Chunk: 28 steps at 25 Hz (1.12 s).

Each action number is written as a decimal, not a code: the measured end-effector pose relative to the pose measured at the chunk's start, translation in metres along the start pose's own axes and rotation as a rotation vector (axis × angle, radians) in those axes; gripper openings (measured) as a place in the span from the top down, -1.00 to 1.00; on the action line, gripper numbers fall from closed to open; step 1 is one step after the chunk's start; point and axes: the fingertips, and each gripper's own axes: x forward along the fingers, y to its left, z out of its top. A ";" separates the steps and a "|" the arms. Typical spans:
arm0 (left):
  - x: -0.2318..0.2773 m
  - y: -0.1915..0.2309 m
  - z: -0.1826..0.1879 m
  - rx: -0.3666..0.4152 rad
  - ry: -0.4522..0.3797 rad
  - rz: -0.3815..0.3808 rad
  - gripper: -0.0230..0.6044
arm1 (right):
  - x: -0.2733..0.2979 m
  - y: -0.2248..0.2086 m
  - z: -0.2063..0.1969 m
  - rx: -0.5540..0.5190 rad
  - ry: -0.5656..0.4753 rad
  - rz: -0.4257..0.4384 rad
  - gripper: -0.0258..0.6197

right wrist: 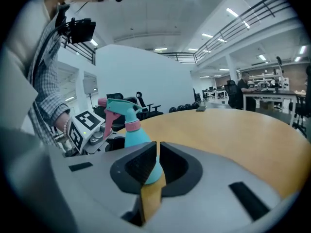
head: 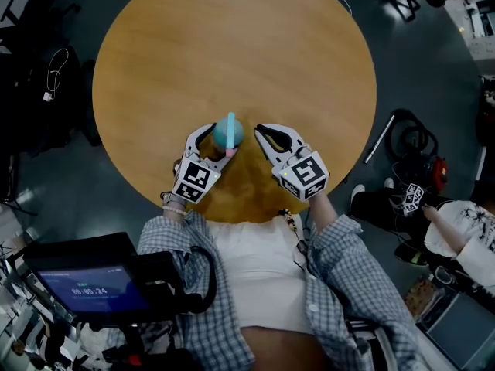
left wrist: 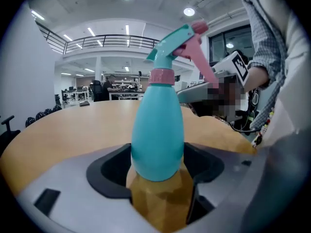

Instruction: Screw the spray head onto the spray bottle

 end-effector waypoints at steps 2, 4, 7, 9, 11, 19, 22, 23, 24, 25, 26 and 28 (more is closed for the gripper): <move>0.002 -0.001 -0.008 -0.001 0.009 -0.001 -0.15 | 0.009 0.007 0.000 -0.032 0.016 0.020 0.88; 0.003 -0.002 -0.009 -0.003 0.010 -0.007 -0.15 | 0.014 0.009 0.002 -0.031 0.016 0.026 0.87; 0.006 -0.004 -0.009 -0.001 -0.001 -0.018 -0.15 | 0.013 0.008 0.003 -0.012 0.009 0.026 0.87; 0.004 -0.004 -0.009 -0.005 0.007 -0.013 -0.15 | 0.012 0.005 0.002 -0.005 0.012 0.021 0.87; 0.002 -0.002 -0.008 -0.016 0.012 -0.008 -0.24 | 0.010 0.001 0.001 0.004 0.013 0.009 0.87; -0.014 0.008 -0.006 -0.056 -0.013 0.042 -0.30 | 0.000 -0.016 0.000 0.030 0.008 -0.041 0.87; -0.034 0.021 -0.016 -0.075 -0.014 0.126 -0.20 | -0.005 -0.021 -0.001 0.033 0.005 -0.069 0.87; -0.043 0.028 -0.019 -0.092 -0.019 0.170 0.04 | -0.007 -0.022 -0.002 0.039 0.004 -0.080 0.87; -0.052 0.036 -0.021 -0.121 -0.031 0.218 0.26 | -0.008 -0.023 -0.003 0.048 0.001 -0.093 0.87; -0.060 0.045 -0.021 -0.163 -0.048 0.265 0.65 | -0.010 -0.025 -0.004 0.058 -0.001 -0.107 0.88; -0.067 0.052 -0.021 -0.213 -0.071 0.304 0.92 | -0.011 -0.026 -0.005 0.068 -0.005 -0.121 0.88; -0.078 0.060 -0.018 -0.314 -0.126 0.345 0.92 | -0.013 -0.026 -0.006 0.098 -0.017 -0.147 0.92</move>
